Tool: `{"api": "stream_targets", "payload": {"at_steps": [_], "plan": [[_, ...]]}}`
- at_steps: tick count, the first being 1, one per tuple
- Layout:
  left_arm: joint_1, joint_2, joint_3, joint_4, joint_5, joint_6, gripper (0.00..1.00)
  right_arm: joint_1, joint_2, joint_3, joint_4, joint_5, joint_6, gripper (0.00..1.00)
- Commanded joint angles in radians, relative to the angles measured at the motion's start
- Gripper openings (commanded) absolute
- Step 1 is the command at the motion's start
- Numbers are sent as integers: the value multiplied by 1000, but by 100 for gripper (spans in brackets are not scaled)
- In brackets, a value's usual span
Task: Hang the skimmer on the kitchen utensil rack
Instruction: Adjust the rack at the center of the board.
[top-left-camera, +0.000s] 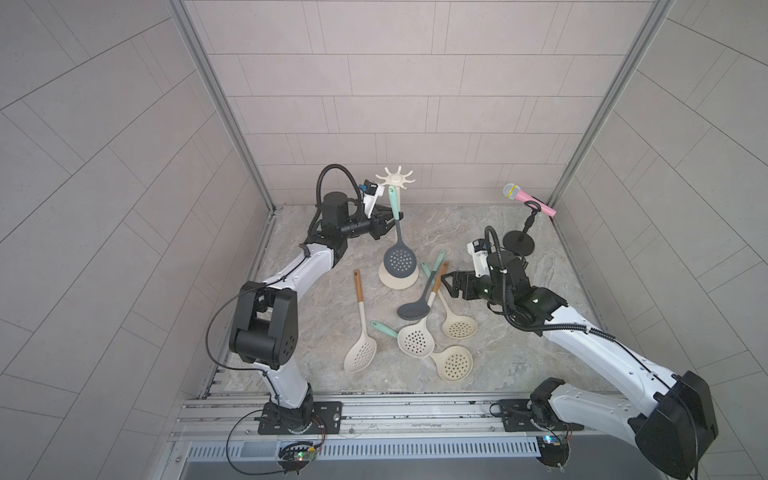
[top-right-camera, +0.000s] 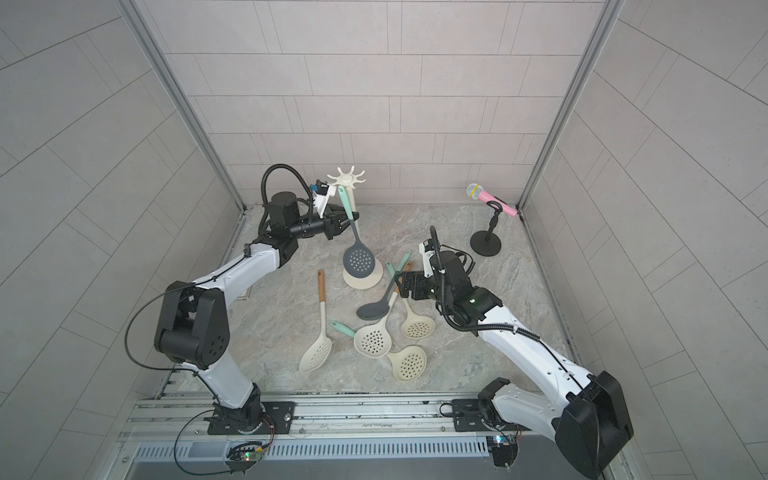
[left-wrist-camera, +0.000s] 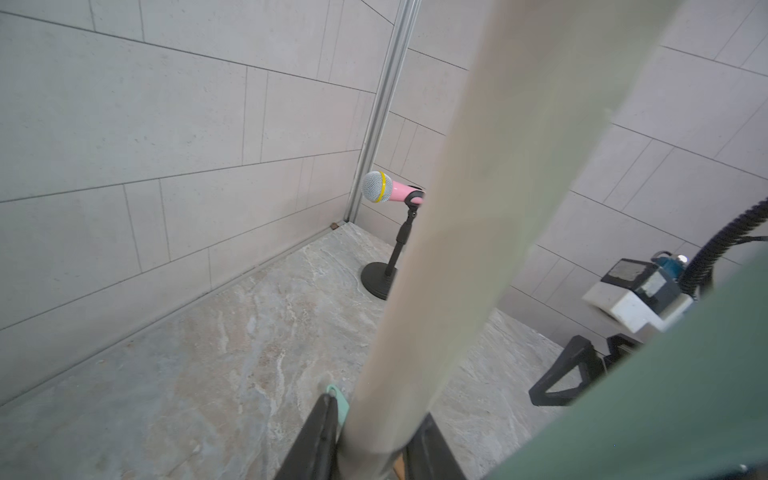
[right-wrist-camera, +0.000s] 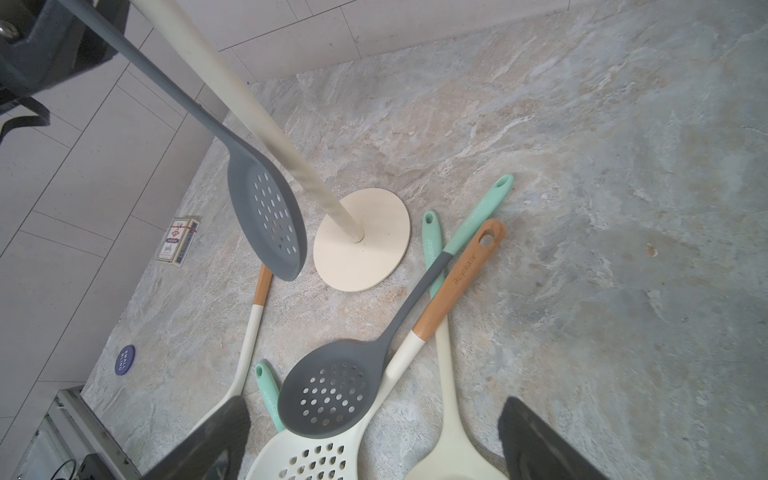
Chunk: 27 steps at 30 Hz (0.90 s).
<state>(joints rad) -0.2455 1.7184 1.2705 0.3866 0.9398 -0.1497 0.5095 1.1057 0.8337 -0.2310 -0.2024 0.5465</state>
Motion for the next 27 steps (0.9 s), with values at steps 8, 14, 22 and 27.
{"api": "stream_targets", "payload": {"at_steps": [8,14,22,27], "plan": [[-20,-79,-55,-85,-204,82,7,-2,13,-5,35,3,6,95],[-34,-82,16,-162,-354,133,0,-3,14,26,-7,33,-24,96],[-53,-77,46,-169,-506,147,0,-2,48,25,17,10,-1,95],[-78,-84,11,-137,-589,182,0,-3,49,22,21,11,-1,95]]}}
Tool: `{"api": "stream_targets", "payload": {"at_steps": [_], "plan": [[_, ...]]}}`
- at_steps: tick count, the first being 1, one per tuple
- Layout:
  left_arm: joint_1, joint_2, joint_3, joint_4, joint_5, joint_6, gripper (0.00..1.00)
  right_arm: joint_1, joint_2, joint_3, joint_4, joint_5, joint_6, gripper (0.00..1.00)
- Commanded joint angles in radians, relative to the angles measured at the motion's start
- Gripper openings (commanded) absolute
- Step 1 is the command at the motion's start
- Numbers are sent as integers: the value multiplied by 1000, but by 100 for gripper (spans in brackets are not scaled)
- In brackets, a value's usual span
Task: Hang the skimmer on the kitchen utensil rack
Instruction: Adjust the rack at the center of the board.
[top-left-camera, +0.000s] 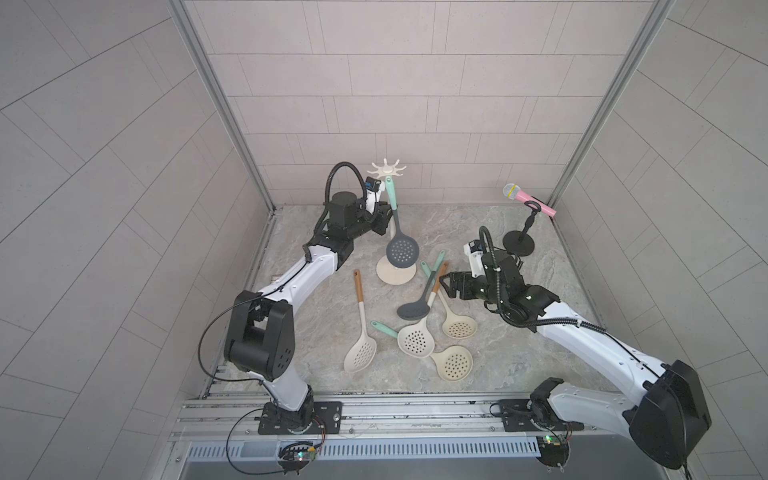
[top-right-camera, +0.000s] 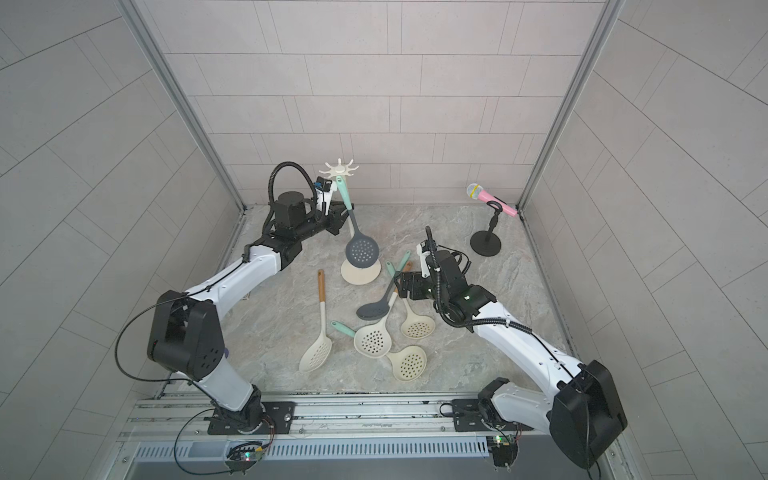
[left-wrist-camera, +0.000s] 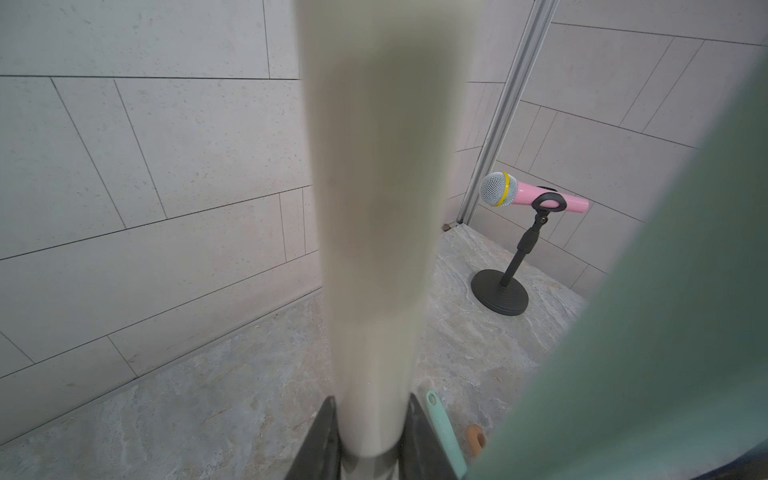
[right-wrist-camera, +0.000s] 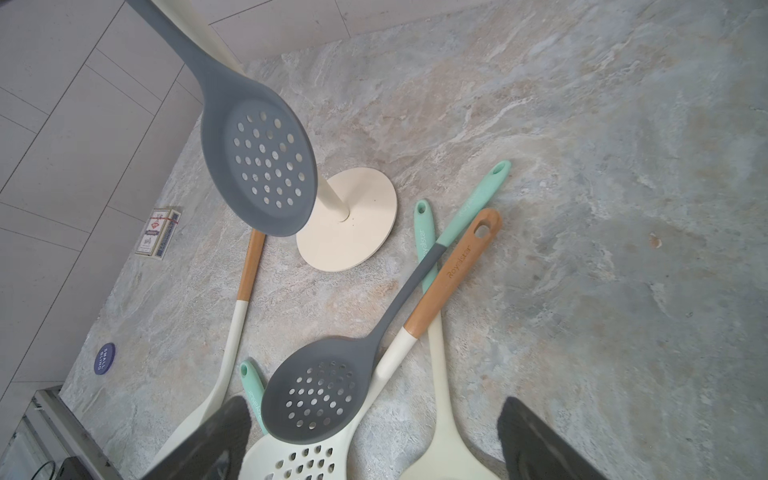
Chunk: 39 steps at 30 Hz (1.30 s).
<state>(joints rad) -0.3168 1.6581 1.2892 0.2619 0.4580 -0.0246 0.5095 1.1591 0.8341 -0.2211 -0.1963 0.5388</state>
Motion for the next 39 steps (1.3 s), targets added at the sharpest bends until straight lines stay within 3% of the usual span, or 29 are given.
{"api": "stream_targets", "payload": {"at_steps": [1,9,14,25,30,39], "plan": [[-16,-27,-24,2,-128,66,0,-4,-2,21,9,8,5,95],[-65,-24,-93,76,-315,69,0,-4,13,25,7,3,9,95],[-109,-23,-132,115,-490,75,0,-3,22,28,6,4,15,95],[-133,1,-137,105,-596,48,5,-3,33,24,4,0,17,95],[-133,17,-92,36,-592,18,20,-4,40,23,5,0,17,96],[-133,14,-77,-48,-576,17,73,-3,53,15,8,-9,11,97]]}}
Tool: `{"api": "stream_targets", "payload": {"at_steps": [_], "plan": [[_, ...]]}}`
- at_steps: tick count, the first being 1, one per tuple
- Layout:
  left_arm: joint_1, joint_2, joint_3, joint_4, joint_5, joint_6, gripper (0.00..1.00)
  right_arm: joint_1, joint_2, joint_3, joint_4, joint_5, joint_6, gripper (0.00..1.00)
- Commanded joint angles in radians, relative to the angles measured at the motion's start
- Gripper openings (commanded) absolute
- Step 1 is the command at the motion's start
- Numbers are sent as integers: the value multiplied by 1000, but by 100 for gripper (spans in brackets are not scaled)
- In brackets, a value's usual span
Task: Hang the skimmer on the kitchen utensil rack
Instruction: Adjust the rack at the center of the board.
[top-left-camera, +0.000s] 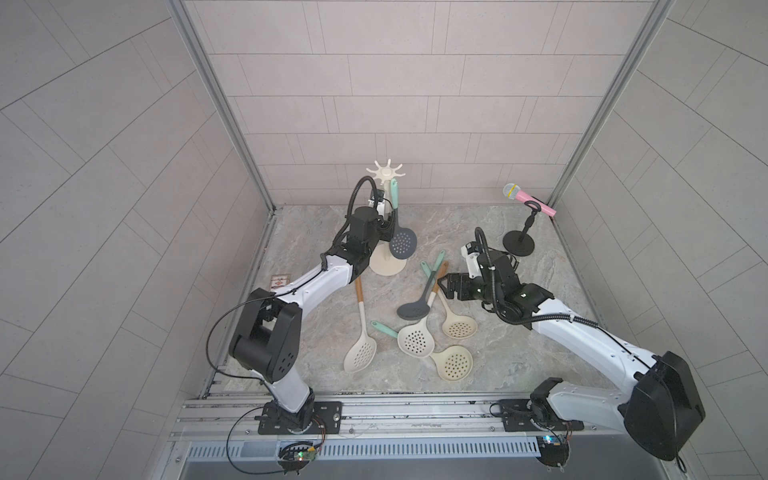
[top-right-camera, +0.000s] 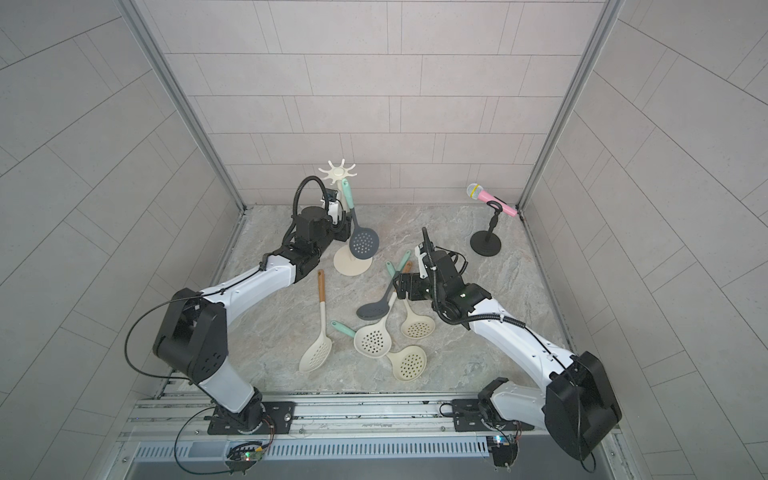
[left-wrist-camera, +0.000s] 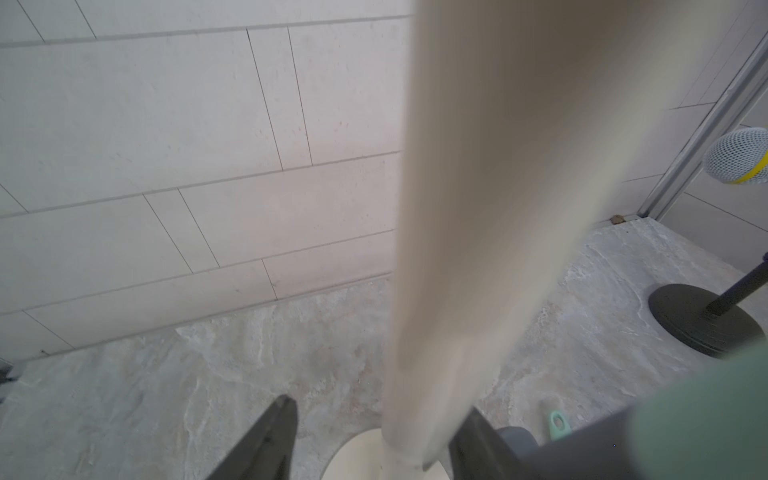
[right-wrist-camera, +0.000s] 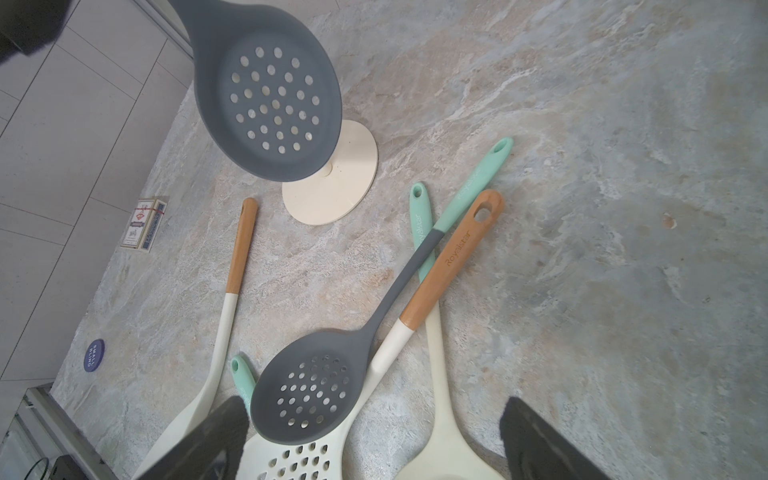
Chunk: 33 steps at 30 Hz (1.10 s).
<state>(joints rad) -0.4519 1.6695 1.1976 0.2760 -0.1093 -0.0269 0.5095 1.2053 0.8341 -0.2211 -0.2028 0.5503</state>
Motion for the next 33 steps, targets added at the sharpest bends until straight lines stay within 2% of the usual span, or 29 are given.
{"api": "stream_targets", "payload": {"at_steps": [1,7,17,21,27,33], "plan": [[1,-1,16,-78,-12,22,77,-3,7,13,12,-6,-2,97],[4,-59,-42,-104,-44,45,100,-3,30,7,48,-28,2,97],[6,-175,-129,-178,-142,89,100,-3,34,-33,91,-52,16,97],[6,-222,-145,-271,-154,135,100,-4,33,-40,83,-53,18,97],[6,-329,-196,-487,-80,129,100,-4,28,-23,24,-45,-2,97],[7,-373,-181,-722,81,67,100,-4,25,-31,45,-45,16,97]]}}
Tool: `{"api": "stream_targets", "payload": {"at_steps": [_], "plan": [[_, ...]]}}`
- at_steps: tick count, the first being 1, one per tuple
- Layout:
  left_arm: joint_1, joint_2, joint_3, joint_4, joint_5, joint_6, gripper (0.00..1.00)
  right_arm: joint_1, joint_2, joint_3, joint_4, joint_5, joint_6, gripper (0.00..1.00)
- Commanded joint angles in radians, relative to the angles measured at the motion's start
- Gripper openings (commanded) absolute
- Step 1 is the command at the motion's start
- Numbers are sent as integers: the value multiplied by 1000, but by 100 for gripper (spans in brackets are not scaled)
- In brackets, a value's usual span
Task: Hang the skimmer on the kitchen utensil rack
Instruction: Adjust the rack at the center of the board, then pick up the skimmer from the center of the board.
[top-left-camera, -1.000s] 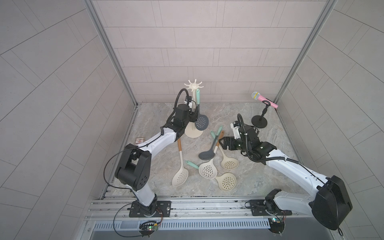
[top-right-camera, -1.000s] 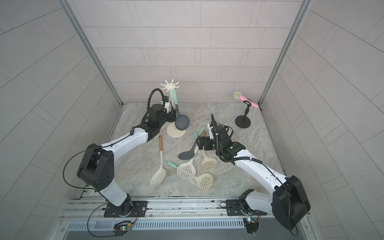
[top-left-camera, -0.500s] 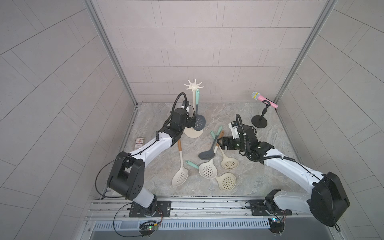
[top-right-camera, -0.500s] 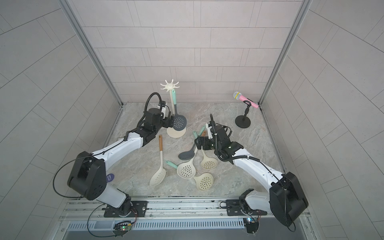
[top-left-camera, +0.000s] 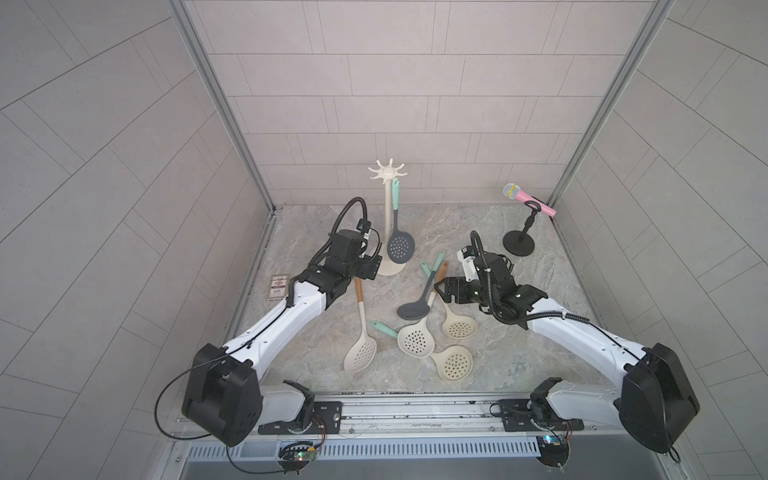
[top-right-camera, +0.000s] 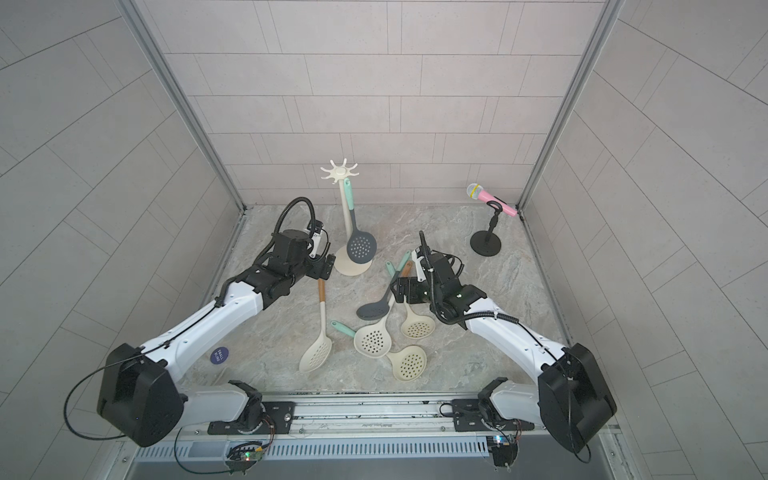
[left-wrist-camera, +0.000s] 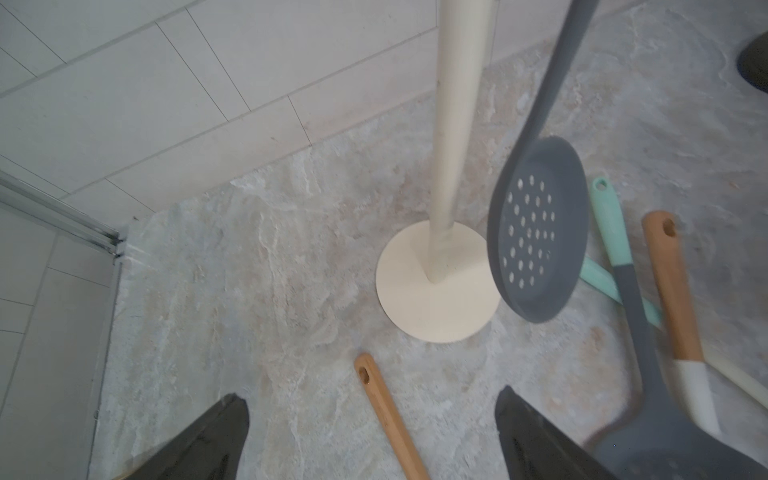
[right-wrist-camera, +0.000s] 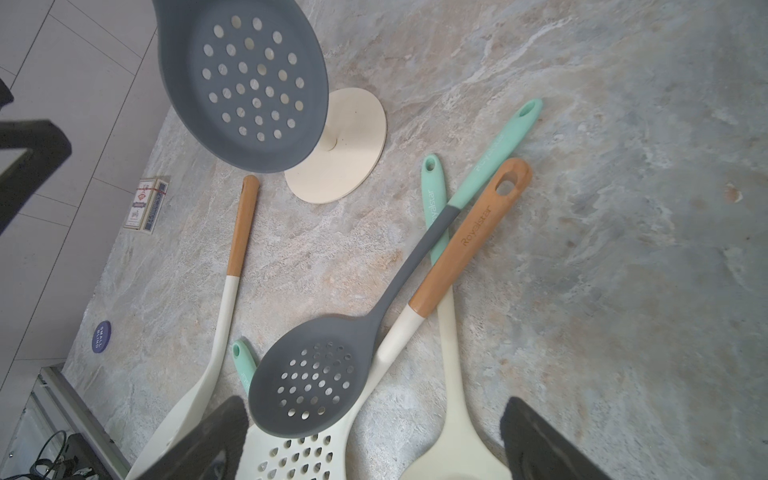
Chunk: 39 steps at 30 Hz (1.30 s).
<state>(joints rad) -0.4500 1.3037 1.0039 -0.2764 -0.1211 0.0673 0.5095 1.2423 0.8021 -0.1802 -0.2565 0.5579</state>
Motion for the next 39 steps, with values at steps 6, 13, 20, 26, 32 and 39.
{"api": "stream_targets", "payload": {"at_steps": [6,13,20,26,32,39], "plan": [[2,-16,-15,-227,371,56,100,-2,-26,-38,54,-11,43,95],[-27,-81,-139,-181,616,248,94,-2,-90,-63,9,28,25,96],[-107,-80,-186,-173,652,390,86,-2,-115,-70,5,32,23,96],[-179,-56,-216,-104,568,468,84,-4,-120,-83,18,34,37,95],[-200,-7,-229,1,510,511,84,-8,-121,-77,16,37,35,95],[-212,68,-209,53,529,519,83,-18,-128,-72,6,38,30,95]]}}
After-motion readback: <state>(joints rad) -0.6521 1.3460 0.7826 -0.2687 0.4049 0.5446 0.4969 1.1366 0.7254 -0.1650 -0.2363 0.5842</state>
